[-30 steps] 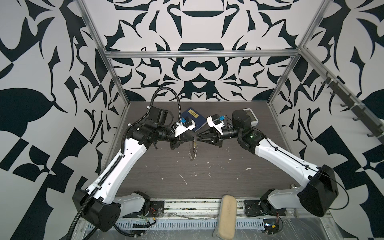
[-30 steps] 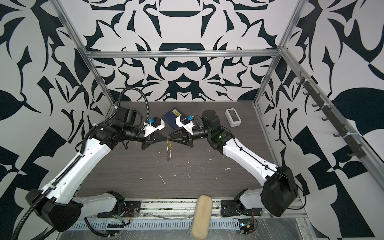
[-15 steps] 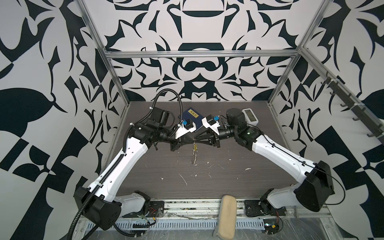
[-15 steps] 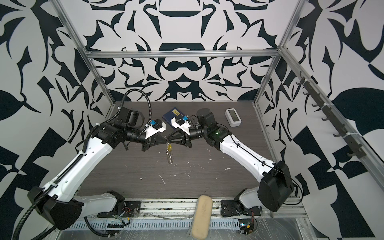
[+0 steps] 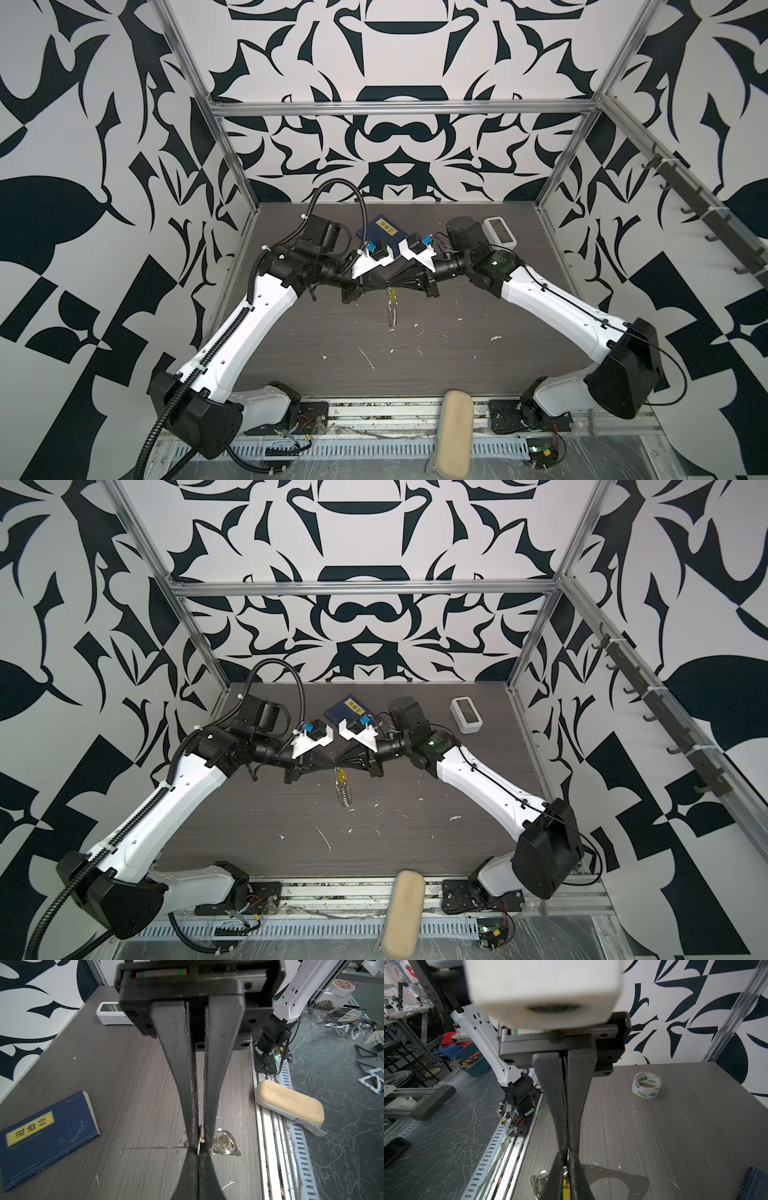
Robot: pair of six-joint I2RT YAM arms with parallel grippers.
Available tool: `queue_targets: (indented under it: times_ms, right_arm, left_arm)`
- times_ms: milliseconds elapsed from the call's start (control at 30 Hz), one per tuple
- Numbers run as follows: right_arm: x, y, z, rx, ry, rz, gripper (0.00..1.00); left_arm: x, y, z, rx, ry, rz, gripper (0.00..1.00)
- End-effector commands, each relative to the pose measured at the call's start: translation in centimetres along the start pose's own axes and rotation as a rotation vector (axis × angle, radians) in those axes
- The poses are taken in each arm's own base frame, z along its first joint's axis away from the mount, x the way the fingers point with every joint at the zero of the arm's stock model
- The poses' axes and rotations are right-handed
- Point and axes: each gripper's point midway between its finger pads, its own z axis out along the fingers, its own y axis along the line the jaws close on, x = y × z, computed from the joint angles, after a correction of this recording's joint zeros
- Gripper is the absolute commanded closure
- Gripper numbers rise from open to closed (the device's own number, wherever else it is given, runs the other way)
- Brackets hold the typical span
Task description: Remove the keys from the keyring
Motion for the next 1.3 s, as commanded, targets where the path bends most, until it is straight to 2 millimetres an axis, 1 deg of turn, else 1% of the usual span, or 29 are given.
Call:
queue_targets:
  times_ms: [0, 67, 133, 267, 333, 433, 500, 700, 733, 800, 833, 933, 1000, 1067, 1267]
  right_arm:
    - [-1.6, 0.4, -0.1, -0.005, -0.01, -0.049, 0.91]
    - [-1.5, 0.4, -0.1, -0.005, -0.003, -0.047, 0.94]
    - [-1.4, 0.4, 0.0, -0.007, 0.001, -0.048, 1.0]
    - [-1.3, 0.4, 0.2, -0.013, 0.01, -0.039, 1.0]
    - [-1.2, 0.4, 0.3, -0.015, 0.013, -0.035, 0.94]
    - [-1.2, 0.5, 0.4, -0.018, 0.016, -0.036, 0.93]
    - [-1.1, 0.4, 0.4, -0.019, 0.02, -0.032, 0.96]
    - [-0.8, 0.5, 0.6, -0.024, 0.039, -0.019, 0.96]
    - [-0.7, 0.4, 0.7, -0.023, 0.044, -0.019, 1.0]
    - [-0.8, 0.4, 0.7, -0.02, 0.045, -0.023, 1.0]
    - [-0.8, 0.4, 0.7, -0.018, 0.04, -0.02, 1.0]
    - [-2.2, 1.1, 0.5, -0.048, -0.047, -0.039, 1.0]
    - [-3.1, 1.4, 0.3, -0.046, -0.086, -0.058, 1.0]
    - [-3.6, 1.4, 0.0, -0.038, -0.107, -0.075, 1.0]
    - [-4.8, 1.3, -1.0, 0.011, -0.185, -0.114, 1.0]
  left_arm:
    - [-0.3, -0.8, -0.1, 0.035, -0.006, 0.012, 1.0]
    - [-0.3, -0.8, -0.1, 0.037, -0.007, 0.013, 1.0]
    - [-0.3, -0.8, -0.1, 0.036, -0.005, 0.015, 1.0]
    - [-0.4, -0.9, -0.1, 0.037, -0.007, 0.024, 1.0]
    - [-0.4, -0.9, -0.1, 0.037, -0.008, 0.028, 1.0]
    - [-0.5, -0.9, -0.2, 0.034, -0.008, 0.03, 1.0]
    - [-0.5, -0.9, -0.2, 0.034, -0.009, 0.032, 1.0]
    - [-0.6, -0.8, -0.3, 0.029, -0.011, 0.037, 1.0]
    - [-0.6, -0.8, -0.2, 0.028, -0.01, 0.037, 1.0]
    - [-0.6, -0.7, -0.3, 0.025, -0.013, 0.039, 0.99]
    - [-0.7, -0.7, -0.3, 0.02, -0.018, 0.042, 0.92]
    - [-1.3, -0.5, -0.3, 0.0, -0.064, 0.028, 0.71]
    - [-1.6, -0.6, -0.5, -0.007, -0.093, 0.039, 0.63]
    - [-2.0, -0.7, -0.8, -0.019, -0.125, 0.046, 0.58]
    - [-2.7, -0.6, -2.9, -0.044, -0.213, 0.037, 0.56]
